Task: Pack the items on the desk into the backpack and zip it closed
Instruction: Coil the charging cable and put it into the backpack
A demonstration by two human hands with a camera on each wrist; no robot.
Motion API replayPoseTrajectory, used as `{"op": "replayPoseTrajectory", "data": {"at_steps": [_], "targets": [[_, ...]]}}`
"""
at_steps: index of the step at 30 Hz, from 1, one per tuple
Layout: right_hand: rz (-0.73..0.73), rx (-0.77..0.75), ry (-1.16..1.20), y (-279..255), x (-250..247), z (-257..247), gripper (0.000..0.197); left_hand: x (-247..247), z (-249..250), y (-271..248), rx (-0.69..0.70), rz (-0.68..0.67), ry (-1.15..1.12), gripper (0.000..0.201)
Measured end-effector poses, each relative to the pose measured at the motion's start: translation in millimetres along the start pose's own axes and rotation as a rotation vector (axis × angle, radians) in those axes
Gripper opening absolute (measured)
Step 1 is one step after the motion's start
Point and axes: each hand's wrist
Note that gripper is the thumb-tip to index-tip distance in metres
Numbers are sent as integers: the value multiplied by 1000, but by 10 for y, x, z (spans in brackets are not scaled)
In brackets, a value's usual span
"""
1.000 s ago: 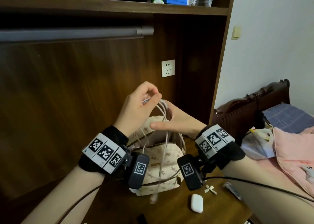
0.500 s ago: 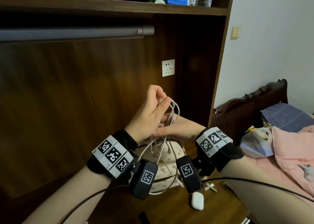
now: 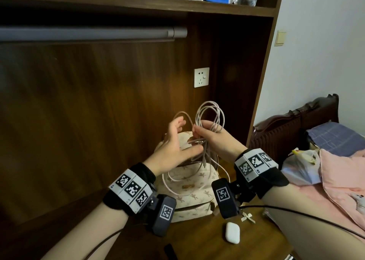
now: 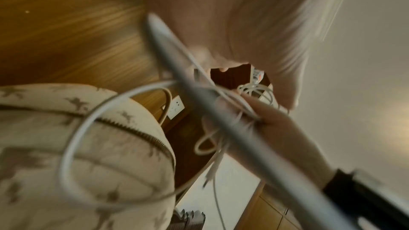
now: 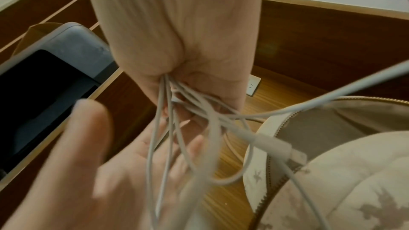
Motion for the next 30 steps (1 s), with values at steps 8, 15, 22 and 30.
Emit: {"op": "replayPoseTrajectory", "data": {"at_steps": [8, 15, 22, 30], "targets": [[-76, -5, 379, -14, 205, -68, 21, 343, 7, -4, -25, 44, -416, 72], [-145, -92, 443, -11, 180, -133, 18, 273, 148, 36, 0, 10, -480, 25], [-125, -76, 448, -39, 66, -148, 15, 151, 137, 34, -31, -163, -364, 3], [-128, -67, 394, -35, -78, -196, 19, 69, 30, 43, 50, -247, -67, 8]]}}
Point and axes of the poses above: each hand's wrist, its own y-axis towards the middle knuckle, its own x-axis out of the palm, z = x × y, and after that the axes turned 11 degrees about y, right-handed
